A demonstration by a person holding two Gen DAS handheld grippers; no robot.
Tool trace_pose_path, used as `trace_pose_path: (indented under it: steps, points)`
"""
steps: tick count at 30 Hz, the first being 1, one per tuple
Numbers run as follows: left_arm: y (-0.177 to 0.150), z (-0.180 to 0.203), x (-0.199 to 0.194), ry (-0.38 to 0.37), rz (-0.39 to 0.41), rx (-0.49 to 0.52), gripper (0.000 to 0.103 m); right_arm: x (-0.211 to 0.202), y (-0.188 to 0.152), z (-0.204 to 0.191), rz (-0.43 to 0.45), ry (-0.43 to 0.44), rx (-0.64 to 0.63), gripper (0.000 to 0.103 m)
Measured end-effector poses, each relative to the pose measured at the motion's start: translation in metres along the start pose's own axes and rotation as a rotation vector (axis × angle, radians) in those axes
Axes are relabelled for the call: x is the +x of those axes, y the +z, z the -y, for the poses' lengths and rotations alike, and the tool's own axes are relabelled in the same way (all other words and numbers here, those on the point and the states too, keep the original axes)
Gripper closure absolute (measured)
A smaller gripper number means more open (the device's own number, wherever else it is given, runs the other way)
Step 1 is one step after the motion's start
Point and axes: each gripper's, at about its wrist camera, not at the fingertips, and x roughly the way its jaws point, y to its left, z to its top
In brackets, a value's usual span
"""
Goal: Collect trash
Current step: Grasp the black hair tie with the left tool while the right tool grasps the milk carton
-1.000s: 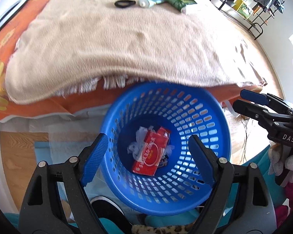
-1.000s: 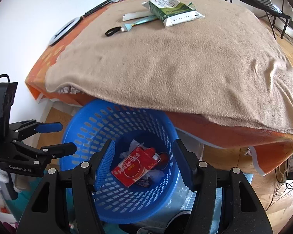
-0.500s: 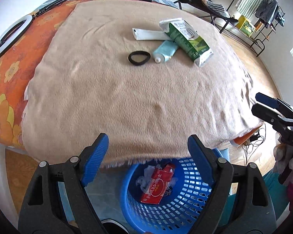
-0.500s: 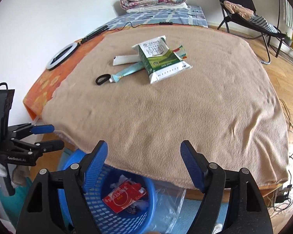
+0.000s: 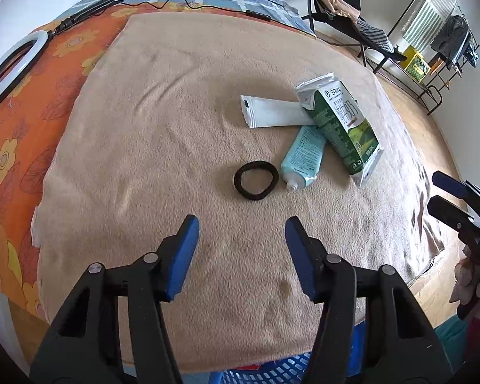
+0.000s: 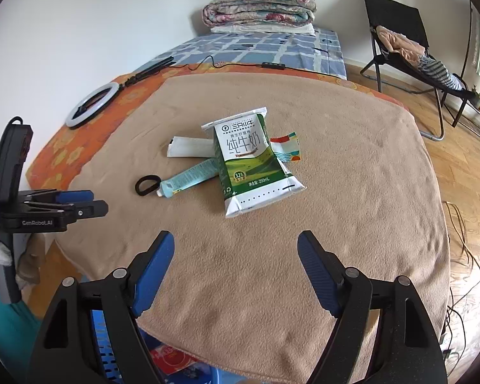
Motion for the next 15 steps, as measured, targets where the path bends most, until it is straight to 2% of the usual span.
trace_pose_path:
  steps: [5, 8, 11, 15]
  points:
    - [0.013, 0.0, 0.018, 0.009, -0.013, 0.009, 0.057, 0.02, 0.02, -0.003, -0.023, -0.004, -0.029, 0.024]
    - [0.019, 0.0, 0.025, 0.021, -0.011, 0.012, 0.058, 0.033, 0.033, -0.002, -0.037, -0.002, -0.032, 0.024]
    - [0.023, -0.002, 0.033, 0.033, -0.019, 0.02, 0.069, 0.047, 0.044, 0.001, -0.055, -0.006, -0.035, 0.024]
    - [0.025, -0.007, 0.042, 0.045, -0.026, 0.019, 0.072, 0.065, 0.054, 0.0, -0.08, -0.008, -0.06, 0.024]
